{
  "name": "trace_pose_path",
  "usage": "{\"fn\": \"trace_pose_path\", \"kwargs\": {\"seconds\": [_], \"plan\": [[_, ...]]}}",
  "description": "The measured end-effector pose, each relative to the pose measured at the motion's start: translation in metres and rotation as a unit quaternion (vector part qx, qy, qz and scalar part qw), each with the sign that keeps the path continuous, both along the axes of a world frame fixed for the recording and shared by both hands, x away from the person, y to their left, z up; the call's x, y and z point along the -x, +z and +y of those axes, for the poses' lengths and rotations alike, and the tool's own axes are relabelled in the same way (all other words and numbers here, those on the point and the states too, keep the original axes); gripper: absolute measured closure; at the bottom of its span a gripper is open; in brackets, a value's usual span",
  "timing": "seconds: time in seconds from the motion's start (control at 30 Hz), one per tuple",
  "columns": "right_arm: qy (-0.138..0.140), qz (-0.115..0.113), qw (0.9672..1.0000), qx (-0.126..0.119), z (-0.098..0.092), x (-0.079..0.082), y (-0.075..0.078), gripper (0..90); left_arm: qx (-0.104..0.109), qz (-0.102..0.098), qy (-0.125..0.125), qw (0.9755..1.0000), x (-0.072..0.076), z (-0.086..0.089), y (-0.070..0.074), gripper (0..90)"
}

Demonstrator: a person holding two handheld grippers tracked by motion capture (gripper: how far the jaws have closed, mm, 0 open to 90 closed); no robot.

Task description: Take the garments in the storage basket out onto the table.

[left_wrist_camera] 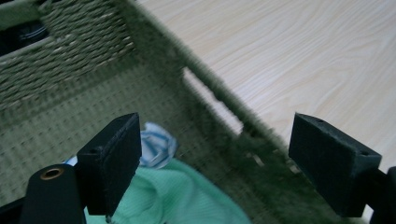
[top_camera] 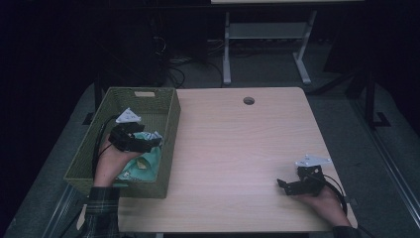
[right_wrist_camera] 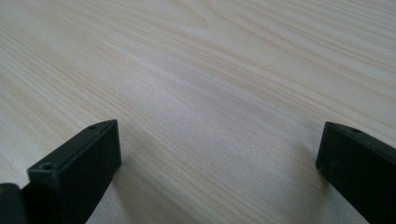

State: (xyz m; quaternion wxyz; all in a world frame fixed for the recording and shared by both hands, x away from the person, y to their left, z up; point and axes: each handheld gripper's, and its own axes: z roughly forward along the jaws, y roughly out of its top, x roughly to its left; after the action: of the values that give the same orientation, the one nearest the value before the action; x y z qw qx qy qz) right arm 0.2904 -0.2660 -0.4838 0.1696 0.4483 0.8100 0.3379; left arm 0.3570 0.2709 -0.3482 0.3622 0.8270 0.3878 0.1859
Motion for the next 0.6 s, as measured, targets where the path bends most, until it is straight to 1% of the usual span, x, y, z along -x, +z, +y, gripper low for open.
{"fn": "trace_pose_path", "kwargs": {"seconds": [0.17, 0.2, 0.27, 0.33, 0.43, 0.47, 0.5, 0.53, 0.6], "plan": [[0.000, 0.001, 1.0000, 0.000, 0.000, 0.000, 0.000, 0.0, -0.002, 0.003, 0.012, 0.9999, -0.002, 0.007, -0.005, 16.6], [0.000, 0.000, 1.0000, 0.000, 0.000, 0.000, 0.000, 0.0, -0.003, 0.007, 0.016, 0.9998, -0.003, 0.010, -0.008, 16.7], [0.000, 0.000, 1.0000, 0.000, 0.000, 0.000, 0.000, 0.0, -0.005, 0.009, 0.017, 0.9998, -0.004, 0.011, -0.010, 19.1], [0.000, 0.000, 1.0000, 0.000, 0.000, 0.000, 0.000, 0.0, -0.005, 0.013, 0.020, 0.9997, -0.005, 0.015, -0.014, 19.2], [0.000, 0.000, 1.0000, 0.000, 0.000, 0.000, 0.000, 0.0, -0.002, 0.012, 0.023, 0.9996, -0.006, 0.017, -0.016, 20.1], [0.000, 0.000, 1.0000, 0.000, 0.000, 0.000, 0.000, 0.0, -0.004, 0.017, 0.024, 0.9995, -0.007, 0.019, -0.020, 20.3], [0.000, 0.000, 1.0000, 0.000, 0.000, 0.000, 0.000, 0.0, -0.004, 0.017, 0.024, 0.9995, -0.007, 0.019, -0.020, 20.4], [0.000, 0.000, 1.0000, 0.000, 0.000, 0.000, 0.000, 0.0, -0.006, 0.018, 0.026, 0.9995, -0.008, 0.020, -0.024, 20.6], [0.000, 0.000, 1.0000, 0.000, 0.000, 0.000, 0.000, 0.0, -0.006, 0.021, 0.028, 0.9994, -0.009, 0.021, -0.027, 21.1]]}}
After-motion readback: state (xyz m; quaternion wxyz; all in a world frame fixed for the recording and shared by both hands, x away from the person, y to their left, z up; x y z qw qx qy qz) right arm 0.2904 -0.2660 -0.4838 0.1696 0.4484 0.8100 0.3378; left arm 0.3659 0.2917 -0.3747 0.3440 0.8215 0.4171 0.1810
